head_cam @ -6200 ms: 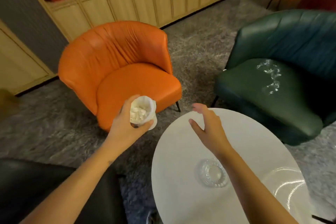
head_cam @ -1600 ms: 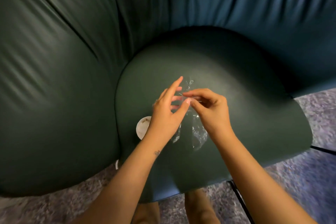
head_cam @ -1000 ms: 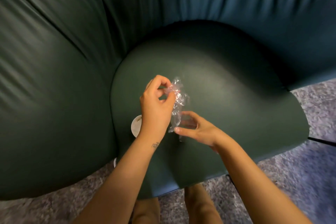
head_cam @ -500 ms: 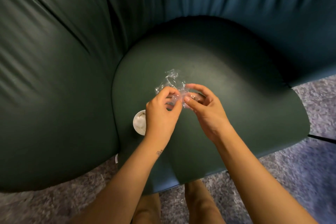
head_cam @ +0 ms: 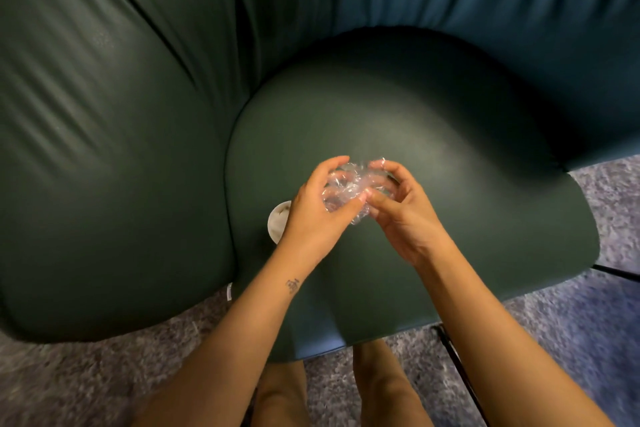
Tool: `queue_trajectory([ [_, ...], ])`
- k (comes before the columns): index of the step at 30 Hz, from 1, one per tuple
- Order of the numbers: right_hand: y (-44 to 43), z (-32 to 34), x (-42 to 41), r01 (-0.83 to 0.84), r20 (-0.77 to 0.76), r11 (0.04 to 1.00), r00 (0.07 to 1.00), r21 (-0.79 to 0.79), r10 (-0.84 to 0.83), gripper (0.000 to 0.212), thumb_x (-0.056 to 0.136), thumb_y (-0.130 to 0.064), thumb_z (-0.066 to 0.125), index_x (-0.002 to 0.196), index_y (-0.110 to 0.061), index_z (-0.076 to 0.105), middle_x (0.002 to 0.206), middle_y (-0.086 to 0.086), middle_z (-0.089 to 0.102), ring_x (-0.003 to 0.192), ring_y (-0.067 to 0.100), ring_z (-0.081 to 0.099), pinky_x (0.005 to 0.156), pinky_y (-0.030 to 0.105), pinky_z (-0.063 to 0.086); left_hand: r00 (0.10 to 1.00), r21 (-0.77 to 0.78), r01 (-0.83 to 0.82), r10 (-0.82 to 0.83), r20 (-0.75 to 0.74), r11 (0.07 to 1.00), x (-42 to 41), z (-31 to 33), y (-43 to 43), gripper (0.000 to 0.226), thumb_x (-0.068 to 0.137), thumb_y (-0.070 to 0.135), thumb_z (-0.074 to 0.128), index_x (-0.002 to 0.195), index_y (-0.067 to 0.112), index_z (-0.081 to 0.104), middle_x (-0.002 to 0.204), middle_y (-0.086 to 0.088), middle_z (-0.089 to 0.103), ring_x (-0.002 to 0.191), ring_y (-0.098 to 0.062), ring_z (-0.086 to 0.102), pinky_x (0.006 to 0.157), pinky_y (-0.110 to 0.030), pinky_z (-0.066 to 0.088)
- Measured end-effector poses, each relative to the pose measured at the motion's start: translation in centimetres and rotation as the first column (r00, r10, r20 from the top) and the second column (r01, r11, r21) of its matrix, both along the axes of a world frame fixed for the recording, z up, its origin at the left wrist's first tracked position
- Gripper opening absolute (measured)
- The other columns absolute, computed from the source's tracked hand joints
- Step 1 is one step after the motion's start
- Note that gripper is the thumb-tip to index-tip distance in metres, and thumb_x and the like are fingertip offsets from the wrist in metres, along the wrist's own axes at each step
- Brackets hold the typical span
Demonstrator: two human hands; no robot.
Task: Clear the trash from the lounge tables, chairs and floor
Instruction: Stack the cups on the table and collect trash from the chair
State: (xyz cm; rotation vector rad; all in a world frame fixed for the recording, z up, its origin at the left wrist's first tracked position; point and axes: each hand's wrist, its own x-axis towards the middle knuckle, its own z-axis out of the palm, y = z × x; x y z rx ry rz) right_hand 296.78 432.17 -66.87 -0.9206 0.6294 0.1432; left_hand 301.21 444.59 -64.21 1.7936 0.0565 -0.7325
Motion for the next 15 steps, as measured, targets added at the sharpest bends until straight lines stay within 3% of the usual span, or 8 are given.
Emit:
queue_trajectory([
  [3,0.4,0.0,0.2,-0.105,-0.087,0.985,0.992,-0.136,0.093,0.041,0.084,0.009,0.055,0.114,-0.019,0.051,0.108,0.006,0.057,0.092,0.015,0.058,0.076,0.024,0.050,0.998,-0.041,-0.021,0.024,0.065,0.999,0.2,0.5,0.2,0.038,0.080,-0.004,0.066,0.111,0.017,0.059,0.109,-0.004,0.065,0.097,-0.016,0.064,0.081,-0.028,0.053],
  [6,1.0,0.3,0.3,-0.135,-0.082,0.990,0.988,-0.028,0.132,0.033,0.087,0.007,0.051,0.112,-0.014,0.054,0.100,0.005,0.065,0.087,0.015,0.063,0.074,0.026,0.053,0.994,-0.015,-0.019,0.020,0.104,1.000,0.2,0.6,0.6,0.035,0.078,-0.008,0.062,0.097,0.021,0.062,0.098,0.001,0.067,0.088,-0.009,0.064,0.075,-0.019,0.050],
  [10,1.7,0.6,0.4,-0.054,-0.017,0.998,0.998,0.018,0.054,0.028,0.083,0.011,0.052,0.101,-0.009,0.058,0.084,-0.002,0.071,0.077,0.012,0.067,0.068,0.023,0.054,0.945,0.277,-0.027,-0.066,0.321,0.961,0.1,-0.1,1.6,0.024,0.073,0.004,0.071,0.092,0.019,0.070,0.095,0.008,0.053,0.094,-0.013,0.049,0.079,-0.007,0.036],
  [12,2.2,0.7,0.3,-0.053,0.017,0.999,0.998,-0.005,0.053,0.028,0.074,0.002,0.065,0.099,-0.010,0.059,0.088,-0.003,0.071,0.083,0.012,0.067,0.073,0.024,0.054,0.907,0.376,-0.074,-0.094,0.411,0.924,0.3,-0.4,2.3,0.022,0.070,0.007,0.075,0.091,0.014,0.073,0.094,0.005,0.046,0.092,-0.013,0.041,0.078,-0.012,0.034],
  [15,3.6,0.8,0.5,-0.115,0.001,0.963,0.993,-0.244,0.119,0.030,0.066,-0.009,0.076,0.093,-0.013,0.063,0.088,-0.004,0.068,0.086,0.012,0.064,0.079,0.026,0.054,0.888,0.459,-0.043,-0.177,0.425,0.888,0.4,-0.4,3.1,0.022,0.069,0.010,0.075,0.089,0.018,0.073,0.088,0.006,0.044,0.090,-0.014,0.039,0.079,-0.024,0.033],
])
